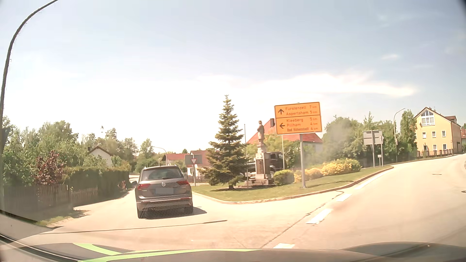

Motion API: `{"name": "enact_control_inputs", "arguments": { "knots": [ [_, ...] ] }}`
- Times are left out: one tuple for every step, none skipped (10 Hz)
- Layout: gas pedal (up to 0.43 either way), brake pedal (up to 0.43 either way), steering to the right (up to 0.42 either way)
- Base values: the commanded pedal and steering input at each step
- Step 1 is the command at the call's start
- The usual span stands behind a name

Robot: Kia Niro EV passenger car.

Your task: Follow the waypoints while adhering to traffic rules and regulations

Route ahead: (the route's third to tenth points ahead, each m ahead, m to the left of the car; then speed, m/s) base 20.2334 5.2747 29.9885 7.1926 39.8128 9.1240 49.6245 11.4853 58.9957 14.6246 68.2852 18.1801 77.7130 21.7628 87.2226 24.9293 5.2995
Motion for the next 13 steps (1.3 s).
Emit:
{"name": "enact_control_inputs", "arguments": {
  "knots": [
    [0.197,0.0,-0.203],
    [0.197,0.0,-0.198],
    [0.197,0.0,-0.191],
    [0.209,0.0,-0.178],
    [0.228,0.0,-0.163],
    [0.228,0.0,-0.147],
    [0.228,0.0,-0.137],
    [0.228,0.0,-0.124],
    [0.228,0.0,-0.104],
    [0.228,0.0,-0.089],
    [0.228,0.0,-0.071],
    [0.228,0.0,-0.058],
    [0.228,0.0,-0.051]
  ]
}}
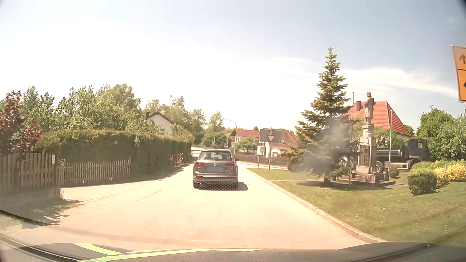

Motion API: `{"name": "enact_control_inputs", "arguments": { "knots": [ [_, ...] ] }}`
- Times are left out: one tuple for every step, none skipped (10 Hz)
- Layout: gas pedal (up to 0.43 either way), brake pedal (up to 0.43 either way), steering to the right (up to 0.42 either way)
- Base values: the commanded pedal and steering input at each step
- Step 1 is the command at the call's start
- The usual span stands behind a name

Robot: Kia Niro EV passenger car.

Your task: Follow the waypoints while adhering to traffic rules and regulations

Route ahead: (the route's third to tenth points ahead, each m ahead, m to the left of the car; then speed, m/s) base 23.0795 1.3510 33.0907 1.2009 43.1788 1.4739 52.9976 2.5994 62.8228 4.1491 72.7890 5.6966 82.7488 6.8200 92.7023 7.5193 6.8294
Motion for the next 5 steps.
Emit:
{"name": "enact_control_inputs", "arguments": {
  "knots": [
    [0.228,0.0,-0.049],
    [0.228,0.0,-0.038],
    [0.228,0.0,-0.024],
    [0.228,0.0,-0.016],
    [0.228,0.0,-0.008]
  ]
}}
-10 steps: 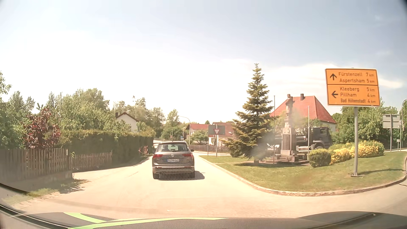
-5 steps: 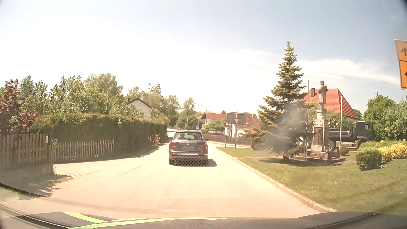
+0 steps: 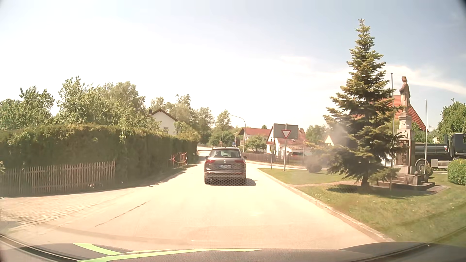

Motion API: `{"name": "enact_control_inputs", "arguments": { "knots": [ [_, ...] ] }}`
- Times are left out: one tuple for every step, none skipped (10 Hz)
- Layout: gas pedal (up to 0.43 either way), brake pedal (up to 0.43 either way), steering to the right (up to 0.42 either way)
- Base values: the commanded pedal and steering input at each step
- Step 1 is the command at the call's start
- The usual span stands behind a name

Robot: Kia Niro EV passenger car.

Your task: Follow the waypoints while adhering to traffic rules and regulations

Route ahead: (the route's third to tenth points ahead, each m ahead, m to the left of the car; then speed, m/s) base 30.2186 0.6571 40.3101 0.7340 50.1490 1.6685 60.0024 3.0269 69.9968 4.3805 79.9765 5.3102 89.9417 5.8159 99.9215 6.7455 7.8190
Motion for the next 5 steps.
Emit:
{"name": "enact_control_inputs", "arguments": {
  "knots": [
    [0.228,0.0,-0.004],
    [0.228,0.0,-0.003],
    [0.228,0.0,-0.002],
    [0.209,0.0,-0.001],
    [0.209,0.0,-0.001]
  ]
}}
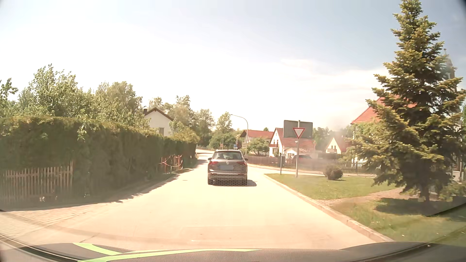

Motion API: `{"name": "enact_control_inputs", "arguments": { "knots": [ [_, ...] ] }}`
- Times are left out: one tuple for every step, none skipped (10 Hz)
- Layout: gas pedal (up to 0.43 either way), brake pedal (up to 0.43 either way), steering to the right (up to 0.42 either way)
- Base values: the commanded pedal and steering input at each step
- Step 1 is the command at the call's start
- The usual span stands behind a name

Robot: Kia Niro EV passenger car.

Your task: Follow the waypoints while adhering to traffic rules and regulations

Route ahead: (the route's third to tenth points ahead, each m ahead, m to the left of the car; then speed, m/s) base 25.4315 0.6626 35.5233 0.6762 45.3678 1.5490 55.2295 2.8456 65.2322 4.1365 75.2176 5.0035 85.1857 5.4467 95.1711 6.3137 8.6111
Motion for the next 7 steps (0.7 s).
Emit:
{"name": "enact_control_inputs", "arguments": {
  "knots": [
    [0.197,0.0,-0.002],
    [0.189,0.0,-0.002],
    [0.177,0.0,-0.002],
    [0.177,0.0,-0.003],
    [0.177,0.0,-0.003],
    [0.15,0.0,-0.003],
    [0.15,0.0,-0.004]
  ]
}}
